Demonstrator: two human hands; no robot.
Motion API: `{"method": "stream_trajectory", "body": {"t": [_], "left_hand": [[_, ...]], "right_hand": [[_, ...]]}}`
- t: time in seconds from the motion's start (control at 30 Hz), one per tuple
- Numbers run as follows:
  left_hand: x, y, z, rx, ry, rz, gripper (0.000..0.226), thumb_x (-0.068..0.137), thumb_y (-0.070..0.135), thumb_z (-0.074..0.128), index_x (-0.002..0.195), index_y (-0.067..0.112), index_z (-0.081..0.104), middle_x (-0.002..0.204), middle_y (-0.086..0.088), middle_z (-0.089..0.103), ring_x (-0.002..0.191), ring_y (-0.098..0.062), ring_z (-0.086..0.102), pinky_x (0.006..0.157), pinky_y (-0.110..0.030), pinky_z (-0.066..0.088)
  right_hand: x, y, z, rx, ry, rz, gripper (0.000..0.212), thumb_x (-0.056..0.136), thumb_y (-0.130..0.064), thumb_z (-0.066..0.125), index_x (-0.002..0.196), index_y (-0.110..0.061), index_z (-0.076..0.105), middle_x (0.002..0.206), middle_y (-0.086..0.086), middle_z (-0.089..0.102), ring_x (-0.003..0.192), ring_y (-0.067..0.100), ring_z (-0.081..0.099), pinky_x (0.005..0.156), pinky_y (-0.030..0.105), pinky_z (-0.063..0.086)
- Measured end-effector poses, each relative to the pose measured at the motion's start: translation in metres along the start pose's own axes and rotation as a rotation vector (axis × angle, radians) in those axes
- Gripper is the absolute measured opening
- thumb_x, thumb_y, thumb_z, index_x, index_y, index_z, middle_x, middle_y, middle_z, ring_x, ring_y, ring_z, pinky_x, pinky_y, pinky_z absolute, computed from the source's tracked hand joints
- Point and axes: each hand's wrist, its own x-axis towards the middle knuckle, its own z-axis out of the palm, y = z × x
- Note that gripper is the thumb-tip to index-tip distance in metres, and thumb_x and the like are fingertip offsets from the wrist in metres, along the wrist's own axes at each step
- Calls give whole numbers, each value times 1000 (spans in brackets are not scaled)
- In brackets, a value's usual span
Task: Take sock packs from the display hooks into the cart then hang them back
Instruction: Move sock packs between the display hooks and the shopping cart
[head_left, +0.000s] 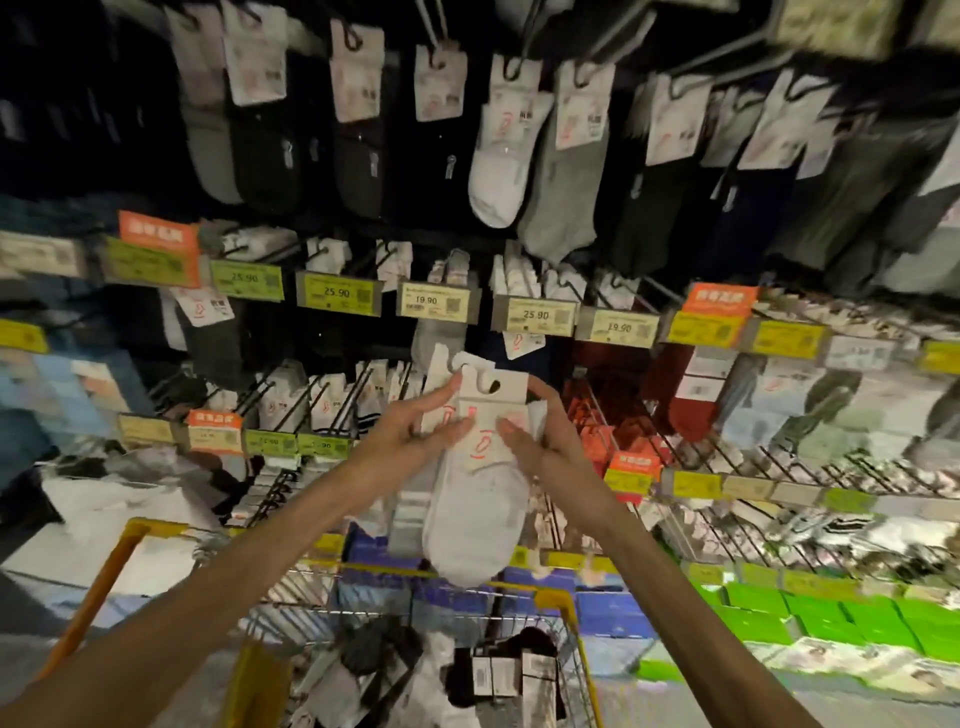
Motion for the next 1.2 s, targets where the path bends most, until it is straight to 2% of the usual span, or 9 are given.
{"method": "stream_trajectory", "body": {"t": [0.13,0.3,0.4,0.5,0.63,0.73,0.87,1.0,1.2], "left_hand": [[8,37,-6,71,-1,83,58,88,33,65,141,41,42,141,29,38,123,25,34,102,-3,33],[22,84,-15,38,23,197,56,94,13,61,145,23,41,135,23,49,123,15,46,100,-8,41],[36,113,-25,23,30,237,54,95,8,59,145,22,41,126,27,53,111,21,52,89,-5,44],[58,140,-38,32,51,265,57,91,22,64,145,28,45,136,21,52,123,9,49,104,-16,42],[88,172,-47,23,138,351,53,89,23,68,140,24,52,141,13,51,130,0,47,108,-23,41],[106,192,-45,-22,237,411,45,89,20,70,133,17,60,129,17,55,118,8,52,92,-9,46],[125,207,-47,-117,276,375,41,87,19,73,126,12,65,120,9,65,106,3,61,87,-14,52],[135,220,-48,-170,272,299,39,88,20,72,124,6,66,116,5,68,87,9,59,66,-3,48],[145,223,-59,-142,191,194,39,83,31,77,120,22,68,95,21,68,95,6,60,72,-9,43]], "right_hand": [[12,-34,-6,-24,-11,-71,55,98,-7,52,146,-19,27,129,6,60,113,17,63,87,31,54],[33,-76,-6,-18,-9,-184,52,97,-4,52,142,-18,30,130,7,58,114,12,61,87,27,54],[52,-102,-5,-47,16,-279,47,96,-3,54,139,-14,37,129,12,59,115,21,61,90,35,54],[74,-133,-4,-33,80,-330,48,93,-2,60,136,-13,43,121,12,66,109,25,65,87,38,56],[103,-171,-5,30,160,-352,45,90,-3,64,132,-15,50,117,8,69,104,23,68,86,41,57],[124,-191,-7,59,202,-356,44,91,-5,65,131,-13,51,117,9,69,106,24,68,90,48,55],[145,-211,-7,187,264,-341,45,89,0,65,131,-11,52,114,12,69,102,27,69,88,52,55],[160,-222,-9,225,300,-344,35,88,1,66,121,-7,58,104,13,73,96,30,71,83,51,57],[182,-231,-13,237,350,-355,32,88,-1,67,118,2,58,109,19,70,98,34,69,84,51,57]]}}
